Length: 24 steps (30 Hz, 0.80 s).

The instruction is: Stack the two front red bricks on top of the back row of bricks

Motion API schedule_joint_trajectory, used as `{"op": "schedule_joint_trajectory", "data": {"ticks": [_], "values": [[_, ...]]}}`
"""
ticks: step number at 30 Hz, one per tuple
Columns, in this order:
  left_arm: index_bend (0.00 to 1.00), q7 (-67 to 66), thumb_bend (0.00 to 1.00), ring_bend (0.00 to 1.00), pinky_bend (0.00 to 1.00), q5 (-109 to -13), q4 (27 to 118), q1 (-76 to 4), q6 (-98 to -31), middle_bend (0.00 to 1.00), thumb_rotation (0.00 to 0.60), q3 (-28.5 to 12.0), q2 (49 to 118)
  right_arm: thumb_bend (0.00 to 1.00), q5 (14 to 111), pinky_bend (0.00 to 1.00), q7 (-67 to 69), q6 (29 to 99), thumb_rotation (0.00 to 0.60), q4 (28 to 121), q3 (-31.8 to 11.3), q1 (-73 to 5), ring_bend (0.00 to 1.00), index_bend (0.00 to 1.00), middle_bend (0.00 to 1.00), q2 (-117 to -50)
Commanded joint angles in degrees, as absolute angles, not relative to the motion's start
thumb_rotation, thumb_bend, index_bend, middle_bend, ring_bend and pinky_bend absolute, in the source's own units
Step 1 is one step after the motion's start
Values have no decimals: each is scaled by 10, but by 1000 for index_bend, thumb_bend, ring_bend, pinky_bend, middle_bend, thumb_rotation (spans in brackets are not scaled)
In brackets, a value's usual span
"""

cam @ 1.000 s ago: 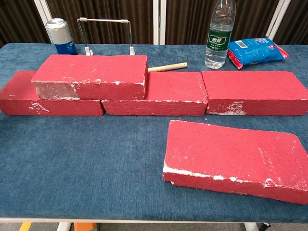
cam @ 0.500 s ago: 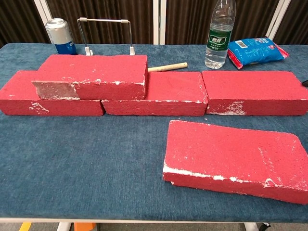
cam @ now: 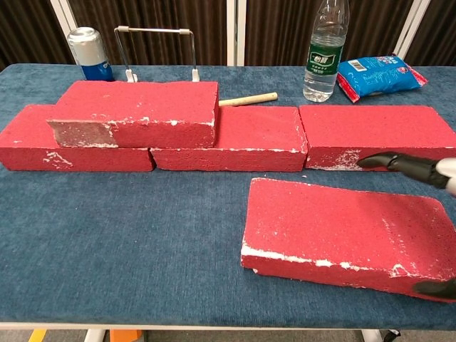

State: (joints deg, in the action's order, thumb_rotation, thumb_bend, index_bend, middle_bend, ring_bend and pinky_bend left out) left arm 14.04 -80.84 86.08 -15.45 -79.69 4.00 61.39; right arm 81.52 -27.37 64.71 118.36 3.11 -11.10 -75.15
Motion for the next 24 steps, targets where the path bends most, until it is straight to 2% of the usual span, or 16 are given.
{"op": "schedule_joint_trajectory", "data": {"ticks": [1,24], "values": [[6,144,0,0,0,-809,855,-150,-792,0,600,36,617,0,798,0,-295,651,600,1169,27,-115,0,0,0,-780],[7,193,0,0,0,-818,816,-135,-757,0,600,10,631,0,690,0,-333,637,600,1145,-1,-162,0,0,6,-857]]}}
